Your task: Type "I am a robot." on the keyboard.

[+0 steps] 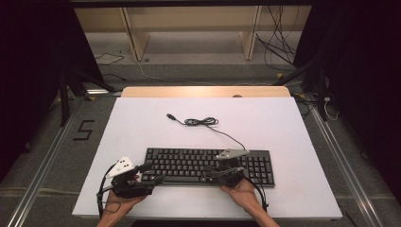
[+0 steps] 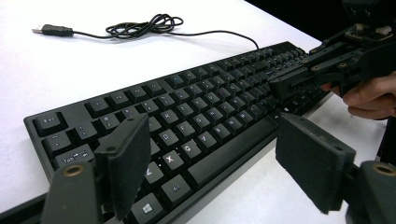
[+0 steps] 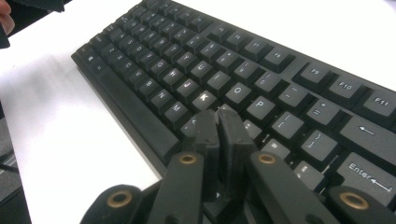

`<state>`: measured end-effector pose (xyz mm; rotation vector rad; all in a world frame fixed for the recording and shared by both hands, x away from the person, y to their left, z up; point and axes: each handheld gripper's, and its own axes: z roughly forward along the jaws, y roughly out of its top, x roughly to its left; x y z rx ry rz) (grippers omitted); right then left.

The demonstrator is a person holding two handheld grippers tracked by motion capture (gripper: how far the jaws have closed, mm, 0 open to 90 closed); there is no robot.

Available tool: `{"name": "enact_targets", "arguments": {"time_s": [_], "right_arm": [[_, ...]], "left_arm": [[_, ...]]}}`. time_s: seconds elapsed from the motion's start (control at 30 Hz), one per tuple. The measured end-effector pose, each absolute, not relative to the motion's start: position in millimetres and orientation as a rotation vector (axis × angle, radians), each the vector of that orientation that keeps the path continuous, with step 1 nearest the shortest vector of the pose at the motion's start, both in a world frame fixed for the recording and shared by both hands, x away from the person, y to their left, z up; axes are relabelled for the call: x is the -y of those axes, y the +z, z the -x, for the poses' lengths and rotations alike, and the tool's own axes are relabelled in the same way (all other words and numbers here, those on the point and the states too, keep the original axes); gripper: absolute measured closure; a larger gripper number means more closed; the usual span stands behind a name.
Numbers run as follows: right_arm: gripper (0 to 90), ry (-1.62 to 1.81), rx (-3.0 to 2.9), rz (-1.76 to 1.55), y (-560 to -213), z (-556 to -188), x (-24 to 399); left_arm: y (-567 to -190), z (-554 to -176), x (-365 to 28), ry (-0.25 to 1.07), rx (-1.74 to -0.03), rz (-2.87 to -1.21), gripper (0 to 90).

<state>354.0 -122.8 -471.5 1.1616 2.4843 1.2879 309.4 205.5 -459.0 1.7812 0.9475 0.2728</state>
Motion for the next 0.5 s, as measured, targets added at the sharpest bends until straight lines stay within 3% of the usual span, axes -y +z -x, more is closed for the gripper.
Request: {"name": "enact_targets", "arguments": {"time_s": [0.5], "right_arm": [[69.5, 1.361, -2.435, -1.169, -463, -353, 139]], "left_arm": [[-459, -310, -205, 0.271, -0.947, -1.783, 26.0]]}}
